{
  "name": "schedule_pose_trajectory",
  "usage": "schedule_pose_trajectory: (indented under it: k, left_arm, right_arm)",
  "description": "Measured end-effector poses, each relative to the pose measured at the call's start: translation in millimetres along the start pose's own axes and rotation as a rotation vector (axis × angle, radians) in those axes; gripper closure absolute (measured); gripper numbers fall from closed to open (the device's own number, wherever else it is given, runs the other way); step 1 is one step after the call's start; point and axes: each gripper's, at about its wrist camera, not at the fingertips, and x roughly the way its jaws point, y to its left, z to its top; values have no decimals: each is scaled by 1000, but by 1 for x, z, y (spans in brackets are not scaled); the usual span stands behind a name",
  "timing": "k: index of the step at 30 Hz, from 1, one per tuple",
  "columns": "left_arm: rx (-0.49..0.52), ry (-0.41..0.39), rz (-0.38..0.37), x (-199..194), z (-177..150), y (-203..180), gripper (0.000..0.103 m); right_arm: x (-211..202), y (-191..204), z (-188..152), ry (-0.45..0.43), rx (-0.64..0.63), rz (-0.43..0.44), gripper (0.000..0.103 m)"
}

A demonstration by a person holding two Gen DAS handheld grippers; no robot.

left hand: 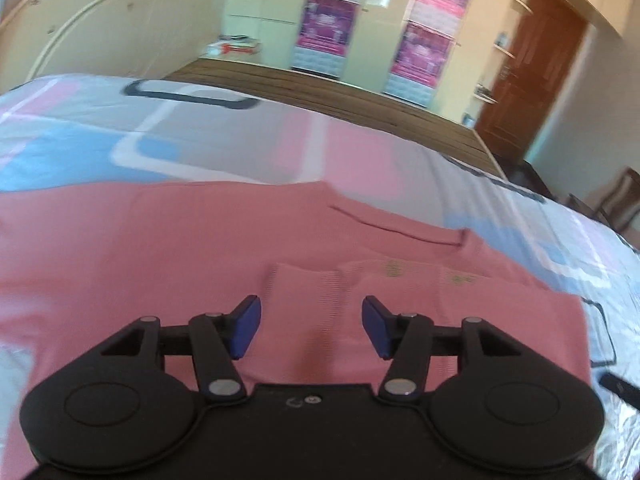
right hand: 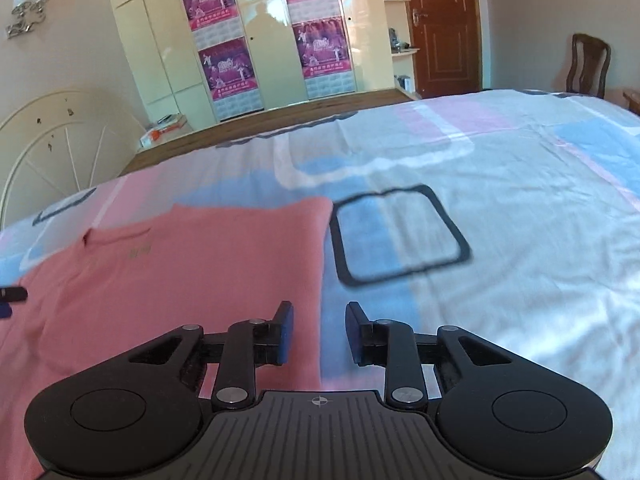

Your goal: Fold small clothes

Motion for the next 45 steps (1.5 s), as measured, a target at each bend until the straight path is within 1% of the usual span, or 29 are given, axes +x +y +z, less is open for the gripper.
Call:
schedule_pose_trajectory:
  k: [3, 5, 8, 10, 12, 13, 14, 15, 17, 18, 19, 21, 22, 24, 26, 28, 30, 31, 33, 34, 35, 36, 38, 40, 41, 42, 43, 44, 45]
  left_arm:
    - [37, 22, -18, 19, -5, -16, 49]
    - [54, 40, -9, 33, -8, -18, 49]
    - [39, 86, 22, 50, -14, -12, 49]
    - [39, 70, 25, 52, -17, -9, 48]
    - [54, 73, 30, 52, -18, -11, 47]
    - [59, 75, 32, 52, -17, -12, 45]
    - [63, 75, 35, 52, -18, -14, 44]
    - [70, 74, 39, 51, -19, -16, 43]
    - [77, 72, 42, 50, -19, -18, 40]
    - [80, 68, 43, 50, -20, -20, 40]
    - [87, 66, 46, 50, -21, -22, 40]
    - [104, 65, 54, 51, -20, -22, 39]
    - [108, 64, 56, 51, -21, -23, 38]
    - [103, 72, 69, 49, -20, -25, 37]
    - [85, 81, 71, 45, -18, -25, 33]
    - [76, 80, 80, 39, -19, -26, 27]
    - [82, 84, 95, 38, -22, -26, 25]
    - [88, 89, 102, 38, -24, -25, 24]
    - [99, 102, 114, 42, -27, -23, 22]
    - [107, 97, 113, 43, -28, -22, 21]
    - [116, 98, 116, 42, -28, -22, 21]
    - [121, 105, 119, 41, -27, -22, 21]
    - [115, 113, 125, 36, -25, -21, 21]
    - [108, 110, 134, 29, -24, -19, 21]
    - [106, 106, 138, 26, -25, -18, 21]
    - [107, 105, 142, 23, -25, -17, 21]
    - [111, 105, 148, 21, -26, -16, 21]
    - [114, 108, 154, 19, -27, -16, 21]
    - [117, 109, 158, 16, -28, -16, 21]
  right_arm:
    - [27, 2, 16, 17, 0, -3, 74]
    - [44, 2, 23, 32, -3, -14, 74]
    - [65, -3, 34, 41, 16, -28, 74]
    - [75, -10, 39, 50, 67, -14, 74]
    - [81, -13, 45, 61, 107, 25, 75]
    - [83, -12, 46, 65, 108, 42, 78]
    - [84, -9, 47, 71, 91, 48, 86]
    - [85, -5, 48, 71, 60, 39, 89]
    - [85, -1, 49, 44, -11, -13, 94]
    - [85, -2, 49, 27, -30, -63, 98]
    - [87, -6, 48, 22, -38, -93, 98]
    - [83, -8, 48, 26, -31, -79, 97]
    - [79, -1, 48, 18, -72, -83, 97]
    - [65, 10, 47, -38, -127, -108, 97]
    - [52, 13, 48, -65, -109, -79, 97]
    - [40, 20, 40, -58, -98, -36, 92]
    - [33, 34, 25, -30, -136, 2, 86]
    - [30, 41, 16, -23, -160, 14, 85]
    - [24, 53, -1, -11, -205, 23, 83]
    - [25, 56, -9, 5, -228, 22, 83]
    - [30, 58, -17, 41, -242, 11, 81]
    - [31, 58, -22, 33, -243, 10, 79]
    - [28, 60, -20, 47, -232, 10, 78]
    - [20, 61, -17, 34, -208, 38, 69]
    - [15, 63, -16, 19, -207, 42, 58]
    - [11, 66, -18, 7, -209, 45, 52]
    - [9, 69, -20, 8, -216, 54, 51]
    - [11, 73, -23, 32, -228, 59, 51]
    - [18, 76, -27, 80, -239, 51, 52]
